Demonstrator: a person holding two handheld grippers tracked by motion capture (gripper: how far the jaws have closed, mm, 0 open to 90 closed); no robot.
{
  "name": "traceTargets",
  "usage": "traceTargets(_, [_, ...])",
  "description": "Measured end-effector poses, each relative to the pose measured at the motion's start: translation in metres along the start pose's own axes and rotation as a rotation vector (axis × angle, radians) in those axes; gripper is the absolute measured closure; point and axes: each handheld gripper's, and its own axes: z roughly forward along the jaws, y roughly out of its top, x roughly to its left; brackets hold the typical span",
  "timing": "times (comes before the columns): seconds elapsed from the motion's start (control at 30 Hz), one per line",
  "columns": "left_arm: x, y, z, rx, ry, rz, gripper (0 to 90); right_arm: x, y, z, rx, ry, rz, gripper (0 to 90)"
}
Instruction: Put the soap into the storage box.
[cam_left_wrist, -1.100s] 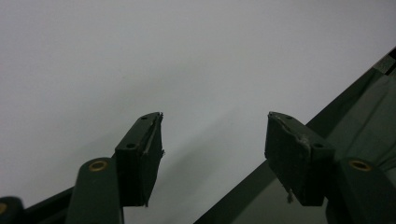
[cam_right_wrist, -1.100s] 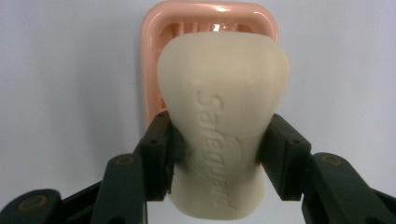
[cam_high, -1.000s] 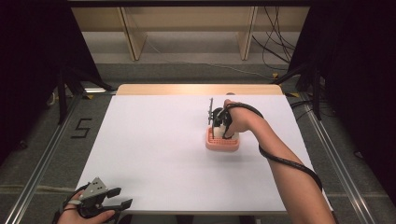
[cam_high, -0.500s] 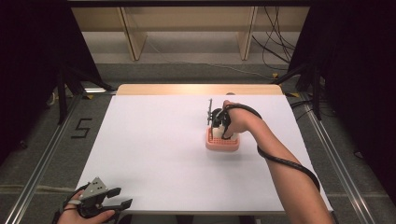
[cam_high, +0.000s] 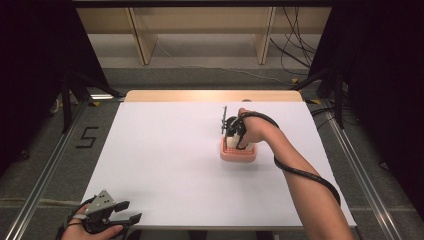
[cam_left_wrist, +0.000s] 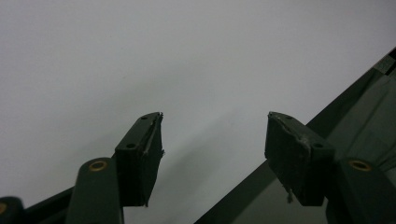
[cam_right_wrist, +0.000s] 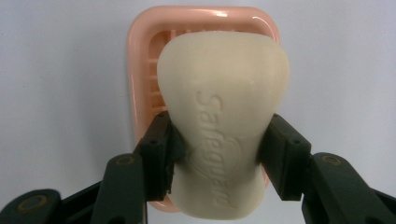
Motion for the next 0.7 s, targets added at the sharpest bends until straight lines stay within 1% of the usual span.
traceTargets(0.3, [-0.0002,0.0000,0.0000,0.000,0.001,0.000,36.3,-0.0005,-0.0004,0.0032,-0.004,0.002,0.008,50.6])
traceTargets(0.33, [-0.0001,0.0000,-0.0001,0.001,0.001,0.001,36.3,0.0001,-0.0006,0.0038,-0.004,0.004,0.020,50.6])
traceTargets(0.4, [0.0000,0.0000,-0.0002,0.000,0.001,0.001,36.3,-0.0006,-0.0003,0.0049,-0.007,-0.006,0.004,50.6])
traceTargets(0.43, [0.0000,0.0000,-0.0002,0.000,0.001,0.001,36.3,-0.0005,-0.0003,0.0055,-0.004,0.001,0.009,50.6])
traceTargets(0.47, [0.0000,0.0000,-0.0002,0.000,0.001,0.001,36.3,-0.0012,0.0000,0.0064,-0.006,0.001,-0.006,50.6])
traceTargets(0.5, [-0.0001,0.0000,-0.0002,0.000,0.001,0.001,36.3,-0.0003,-0.0001,0.0067,-0.003,0.004,0.014,50.6])
traceTargets(0.57, [-0.0001,0.0000,-0.0002,0.000,0.001,0.001,36.3,-0.0005,0.0001,0.0077,-0.004,0.005,0.008,50.6])
traceTargets(0.63, [0.0000,0.0000,-0.0002,-0.001,0.001,0.002,36.3,-0.0005,0.0002,0.0086,0.000,0.008,0.017,50.5])
traceTargets(0.67, [0.0002,0.0001,-0.0003,0.000,0.002,0.005,36.3,0.0014,0.0002,0.0079,0.021,0.015,0.051,50.5])
traceTargets(0.7, [0.0002,0.0001,-0.0003,0.000,0.002,0.005,36.3,0.0018,0.0002,0.0082,0.019,0.004,0.052,50.5])
